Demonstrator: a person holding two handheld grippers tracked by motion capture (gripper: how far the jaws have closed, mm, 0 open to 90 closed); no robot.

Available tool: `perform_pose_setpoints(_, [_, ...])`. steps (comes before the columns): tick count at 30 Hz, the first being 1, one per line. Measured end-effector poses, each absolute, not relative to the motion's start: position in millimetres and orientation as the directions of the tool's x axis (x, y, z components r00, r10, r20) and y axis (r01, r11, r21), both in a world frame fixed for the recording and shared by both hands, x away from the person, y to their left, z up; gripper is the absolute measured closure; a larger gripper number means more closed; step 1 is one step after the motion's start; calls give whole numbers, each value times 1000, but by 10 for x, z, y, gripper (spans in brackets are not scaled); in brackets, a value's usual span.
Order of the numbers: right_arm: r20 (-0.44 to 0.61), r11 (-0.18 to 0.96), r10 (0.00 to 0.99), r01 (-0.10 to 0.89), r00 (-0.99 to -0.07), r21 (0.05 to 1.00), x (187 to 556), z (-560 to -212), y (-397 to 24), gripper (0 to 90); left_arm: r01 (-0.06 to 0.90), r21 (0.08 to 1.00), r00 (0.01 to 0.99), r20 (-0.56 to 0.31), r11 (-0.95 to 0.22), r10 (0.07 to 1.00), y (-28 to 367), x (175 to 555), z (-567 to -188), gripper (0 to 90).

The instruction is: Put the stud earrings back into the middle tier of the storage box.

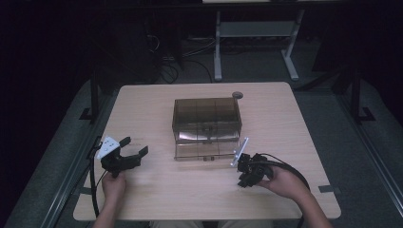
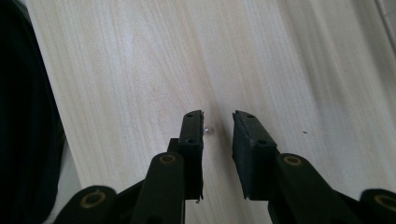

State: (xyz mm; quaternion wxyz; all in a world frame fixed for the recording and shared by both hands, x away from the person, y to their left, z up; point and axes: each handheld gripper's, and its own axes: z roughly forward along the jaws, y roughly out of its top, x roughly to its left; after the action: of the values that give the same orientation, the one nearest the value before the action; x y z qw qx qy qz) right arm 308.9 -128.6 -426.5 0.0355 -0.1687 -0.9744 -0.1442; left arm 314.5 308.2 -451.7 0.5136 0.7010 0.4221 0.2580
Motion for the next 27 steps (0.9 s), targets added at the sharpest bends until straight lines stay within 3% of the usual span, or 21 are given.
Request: perform_pose_setpoints(27, [94, 933, 283, 296, -955, 205, 3061, -4382, -1170, 796, 327, 938, 510, -72, -115, 857, 3083, 3145, -4517, 128])
